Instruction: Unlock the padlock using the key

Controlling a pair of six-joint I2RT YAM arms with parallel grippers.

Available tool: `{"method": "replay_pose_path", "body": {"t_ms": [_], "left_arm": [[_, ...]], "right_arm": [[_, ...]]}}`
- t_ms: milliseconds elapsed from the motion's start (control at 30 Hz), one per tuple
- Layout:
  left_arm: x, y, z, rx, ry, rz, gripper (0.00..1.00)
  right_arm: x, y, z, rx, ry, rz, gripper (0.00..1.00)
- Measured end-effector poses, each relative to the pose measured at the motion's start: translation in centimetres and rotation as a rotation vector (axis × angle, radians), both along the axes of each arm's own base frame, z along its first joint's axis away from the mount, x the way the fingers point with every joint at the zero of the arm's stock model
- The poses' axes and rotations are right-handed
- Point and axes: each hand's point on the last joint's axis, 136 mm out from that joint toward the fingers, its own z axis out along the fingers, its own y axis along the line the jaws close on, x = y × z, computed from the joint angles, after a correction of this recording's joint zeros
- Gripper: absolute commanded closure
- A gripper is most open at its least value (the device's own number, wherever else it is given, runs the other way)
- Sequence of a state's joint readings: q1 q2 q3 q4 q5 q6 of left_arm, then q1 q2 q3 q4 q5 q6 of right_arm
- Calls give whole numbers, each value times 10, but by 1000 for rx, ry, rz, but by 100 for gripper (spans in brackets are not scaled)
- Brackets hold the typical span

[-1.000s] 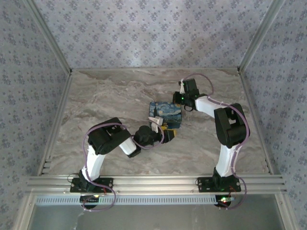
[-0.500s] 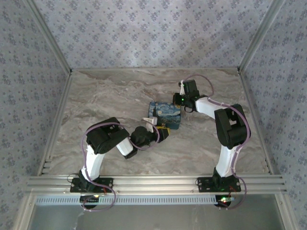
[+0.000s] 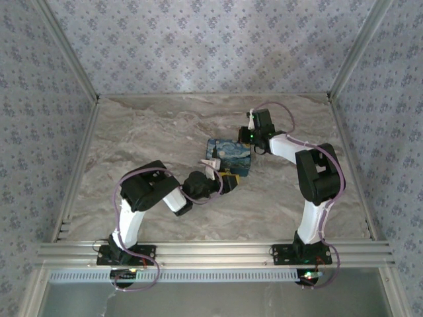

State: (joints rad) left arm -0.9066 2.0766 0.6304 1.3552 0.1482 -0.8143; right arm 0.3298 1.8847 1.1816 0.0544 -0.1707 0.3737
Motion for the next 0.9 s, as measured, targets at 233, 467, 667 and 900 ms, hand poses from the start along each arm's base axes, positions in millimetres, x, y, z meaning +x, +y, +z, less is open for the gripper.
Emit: {"method": "replay_pose_path", "body": {"t_ms": [233, 467, 667, 900], "left_arm": [[-2, -8, -2, -16, 27, -25, 45], [-4, -5, -10, -13, 70, -17, 58], [-4, -4, -12, -3, 75, -16, 64], [-4, -5, -11, -16, 86, -16, 57]], "right_arm": [[1, 3, 2, 7, -11, 4, 100], [-5, 3, 2, 9, 1, 11, 100], [-13, -2, 11, 5, 9, 7, 100], [-21, -26, 41, -15, -23, -53, 100]]}}
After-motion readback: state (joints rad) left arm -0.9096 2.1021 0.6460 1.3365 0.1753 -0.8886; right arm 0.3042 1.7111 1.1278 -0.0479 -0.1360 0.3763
